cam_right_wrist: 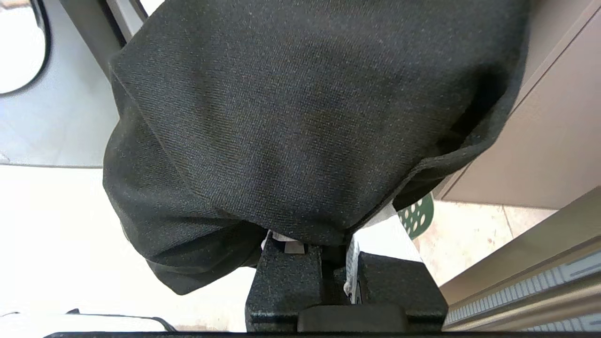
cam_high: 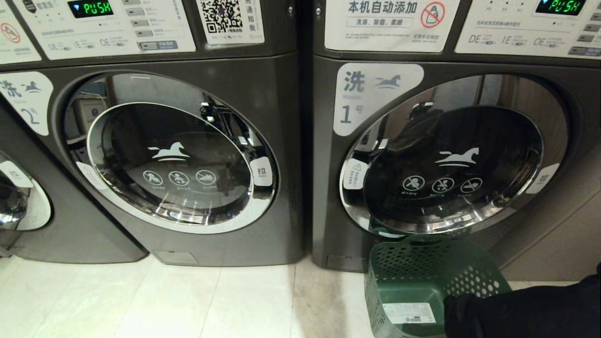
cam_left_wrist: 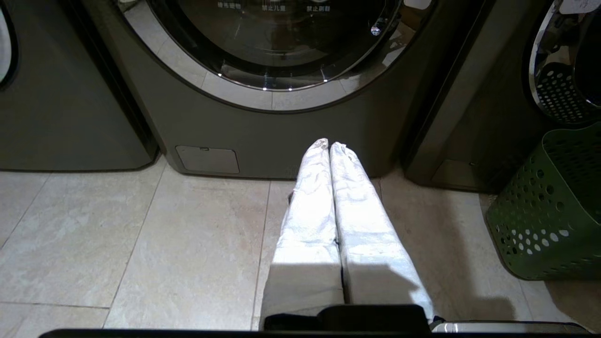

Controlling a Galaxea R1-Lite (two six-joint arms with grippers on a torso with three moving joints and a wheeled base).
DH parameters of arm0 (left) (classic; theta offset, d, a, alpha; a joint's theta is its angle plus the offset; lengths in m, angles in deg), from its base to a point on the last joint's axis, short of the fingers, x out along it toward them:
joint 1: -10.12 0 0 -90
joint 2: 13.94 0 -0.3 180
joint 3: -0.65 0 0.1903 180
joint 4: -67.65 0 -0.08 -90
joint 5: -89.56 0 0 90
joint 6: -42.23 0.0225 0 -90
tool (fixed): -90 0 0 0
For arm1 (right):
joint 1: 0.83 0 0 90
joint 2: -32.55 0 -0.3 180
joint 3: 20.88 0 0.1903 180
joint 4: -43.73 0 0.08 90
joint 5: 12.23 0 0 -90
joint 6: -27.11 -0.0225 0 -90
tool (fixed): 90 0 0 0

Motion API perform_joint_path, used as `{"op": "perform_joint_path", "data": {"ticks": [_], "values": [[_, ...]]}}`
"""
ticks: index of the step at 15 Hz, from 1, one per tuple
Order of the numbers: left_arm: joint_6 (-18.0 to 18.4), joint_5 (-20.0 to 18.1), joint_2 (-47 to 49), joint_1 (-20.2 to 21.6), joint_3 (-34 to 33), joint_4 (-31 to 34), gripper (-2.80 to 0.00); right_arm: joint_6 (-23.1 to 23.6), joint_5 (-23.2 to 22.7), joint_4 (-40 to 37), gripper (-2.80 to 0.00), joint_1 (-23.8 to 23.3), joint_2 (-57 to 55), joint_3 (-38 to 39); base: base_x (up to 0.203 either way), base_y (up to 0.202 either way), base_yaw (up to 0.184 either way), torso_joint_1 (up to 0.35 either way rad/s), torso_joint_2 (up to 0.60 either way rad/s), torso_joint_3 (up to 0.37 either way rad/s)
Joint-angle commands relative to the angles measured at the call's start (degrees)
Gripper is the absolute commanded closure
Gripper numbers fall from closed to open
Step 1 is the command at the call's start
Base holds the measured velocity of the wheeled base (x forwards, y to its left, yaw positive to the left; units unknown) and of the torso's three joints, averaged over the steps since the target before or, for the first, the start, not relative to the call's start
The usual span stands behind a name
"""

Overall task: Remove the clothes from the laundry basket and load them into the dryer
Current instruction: Put the clothes in the dryer

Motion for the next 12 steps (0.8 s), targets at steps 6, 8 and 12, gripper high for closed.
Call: {"op": "perform_joint_path", "data": {"ticks": [6,8,12], "values": [[0.0,0.0,0.0,0.0,-0.1,0.0,0.00,0.2,0.1,-0.1,0.00,0.0,-0.1,0.0,0.000,0.000,0.000,0.003,0.00,0.204],[0.1,0.0,0.0,-0.1,-0.1,0.0,0.00,-0.1,0.0,0.0,0.00,0.0,-0.1,0.0,0.000,0.000,0.000,0.000,0.00,0.199],[0.0,0.0,0.0,0.0,-0.1,0.0,0.00,0.0,0.0,0.1,0.00,0.0,-0.1,0.0,0.000,0.000,0.000,-0.001,0.00,0.053]]}}
